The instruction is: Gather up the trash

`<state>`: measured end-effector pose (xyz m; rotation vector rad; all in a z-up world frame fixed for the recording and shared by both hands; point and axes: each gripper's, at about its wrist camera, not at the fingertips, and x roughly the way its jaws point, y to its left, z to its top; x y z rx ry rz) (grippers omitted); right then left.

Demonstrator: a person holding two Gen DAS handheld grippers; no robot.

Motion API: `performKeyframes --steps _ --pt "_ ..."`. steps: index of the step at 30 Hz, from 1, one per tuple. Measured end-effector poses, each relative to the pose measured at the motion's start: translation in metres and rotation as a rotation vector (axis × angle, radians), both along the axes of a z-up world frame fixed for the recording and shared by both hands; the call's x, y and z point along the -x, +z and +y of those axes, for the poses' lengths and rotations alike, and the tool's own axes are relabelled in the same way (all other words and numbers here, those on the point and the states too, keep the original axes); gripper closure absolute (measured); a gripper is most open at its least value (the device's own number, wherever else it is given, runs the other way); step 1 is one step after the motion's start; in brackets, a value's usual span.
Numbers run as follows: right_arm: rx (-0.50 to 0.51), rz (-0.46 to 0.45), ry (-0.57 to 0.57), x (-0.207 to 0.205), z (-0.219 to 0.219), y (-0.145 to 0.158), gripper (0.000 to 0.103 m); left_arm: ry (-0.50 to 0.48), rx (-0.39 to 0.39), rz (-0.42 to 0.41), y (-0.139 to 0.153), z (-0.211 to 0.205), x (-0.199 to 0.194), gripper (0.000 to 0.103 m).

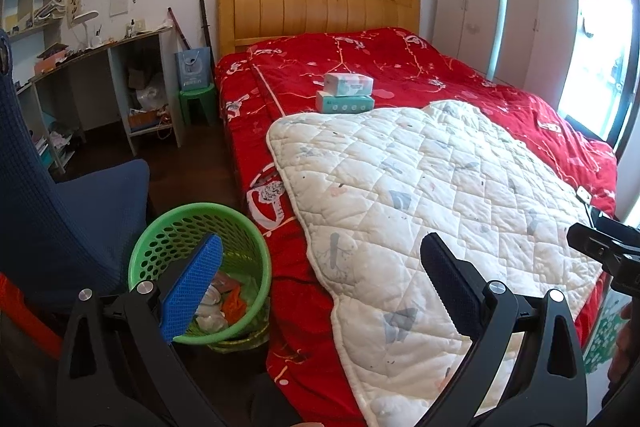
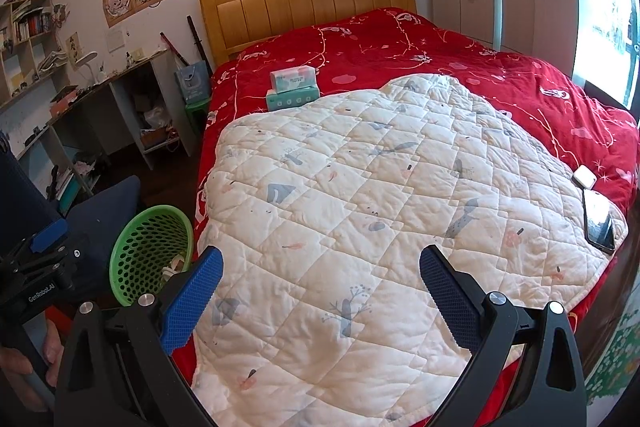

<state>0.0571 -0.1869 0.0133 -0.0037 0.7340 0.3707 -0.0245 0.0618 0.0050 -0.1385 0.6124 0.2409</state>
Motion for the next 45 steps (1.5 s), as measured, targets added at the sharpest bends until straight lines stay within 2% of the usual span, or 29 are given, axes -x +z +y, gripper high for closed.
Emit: performKeyframes --steps 29,33,45 --pt "-0.009 0.007 0.003 0.0001 0.0006 -0.0028 0.008 0.001 0.004 -0.003 -0.0001 -0.0002 0.0004 0.005" --pt "-0.003 0.006 0.004 0.0009 0.001 -0.0033 0.008 0.013 -0.031 -0.012 -0.0017 -0.0039 0.0015 0.005" --pt "-0.002 0.007 -0.003 0.0018 -0.0014 -0.0074 0.008 0.025 -0.003 0.0 -0.0046 0.0012 0.0004 0.005"
